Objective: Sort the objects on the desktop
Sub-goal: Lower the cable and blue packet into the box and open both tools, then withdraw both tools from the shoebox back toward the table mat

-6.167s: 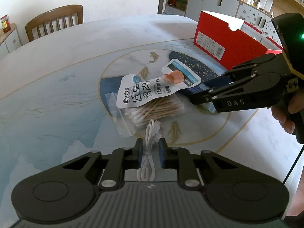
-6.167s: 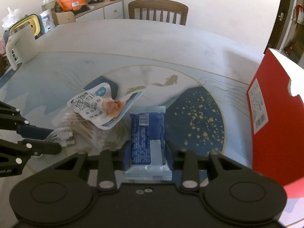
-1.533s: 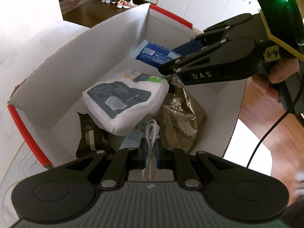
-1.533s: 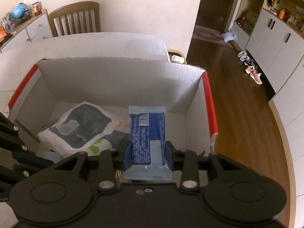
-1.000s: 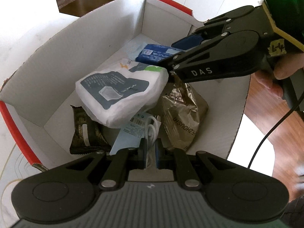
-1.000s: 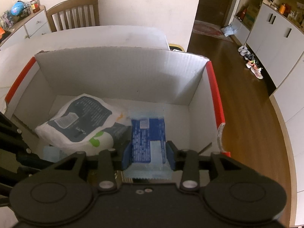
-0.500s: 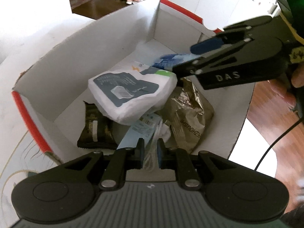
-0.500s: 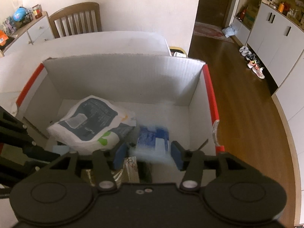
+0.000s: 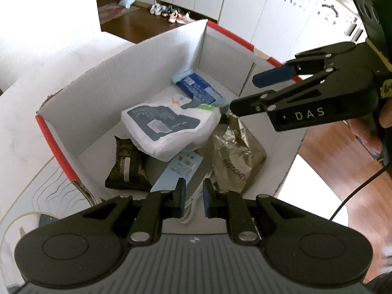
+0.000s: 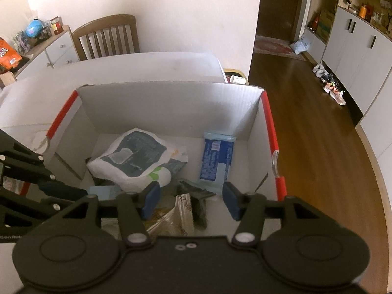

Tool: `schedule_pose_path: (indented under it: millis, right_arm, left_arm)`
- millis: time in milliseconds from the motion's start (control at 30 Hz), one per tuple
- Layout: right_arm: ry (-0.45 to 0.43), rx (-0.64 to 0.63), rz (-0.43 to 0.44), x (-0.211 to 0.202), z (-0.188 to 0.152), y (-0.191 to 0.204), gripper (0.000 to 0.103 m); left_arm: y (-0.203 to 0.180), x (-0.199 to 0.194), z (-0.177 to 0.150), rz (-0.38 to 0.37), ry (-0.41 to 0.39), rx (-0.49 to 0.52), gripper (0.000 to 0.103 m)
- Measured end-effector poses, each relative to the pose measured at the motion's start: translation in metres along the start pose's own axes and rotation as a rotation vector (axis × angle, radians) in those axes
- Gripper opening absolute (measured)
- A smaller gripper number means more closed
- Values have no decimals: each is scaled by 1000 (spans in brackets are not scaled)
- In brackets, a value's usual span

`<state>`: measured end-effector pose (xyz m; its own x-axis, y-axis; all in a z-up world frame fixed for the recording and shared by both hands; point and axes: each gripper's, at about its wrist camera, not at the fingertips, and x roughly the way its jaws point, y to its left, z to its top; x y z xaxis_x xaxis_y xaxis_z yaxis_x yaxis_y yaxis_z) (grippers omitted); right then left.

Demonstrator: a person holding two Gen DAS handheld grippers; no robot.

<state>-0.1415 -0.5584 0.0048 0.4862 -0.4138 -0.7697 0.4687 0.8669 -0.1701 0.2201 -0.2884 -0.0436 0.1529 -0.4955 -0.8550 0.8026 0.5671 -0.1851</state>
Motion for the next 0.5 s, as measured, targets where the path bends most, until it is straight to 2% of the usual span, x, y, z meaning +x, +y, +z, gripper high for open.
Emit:
schedule_pose_path:
  millis: [267,333,367,400,467,500]
  right_arm:
    - [-36,1,23,-20,-6,2,65]
    - [-42,3,25,-25,-8,2,66]
    - [-45,4,28,-27,-9,3,66]
    - [-46,6,30,-29,-10,3,66]
    - [-50,7,34,-33,-13,3,66]
    - [-52,6,36,-34,-13,4,66]
  left_arm:
    - [-4,-15,-4,16,-66,-22,13]
    - [-5,-20,-6,10,-77,-32,17]
    - [-5,-22,-7,8,-84,-36,28]
    - [-6,-24,-8,7,-93,-40,49]
    - [-6,-27,-10,11,-111,-49,82]
    - [-7,-29,-11,11,-121,-53,83]
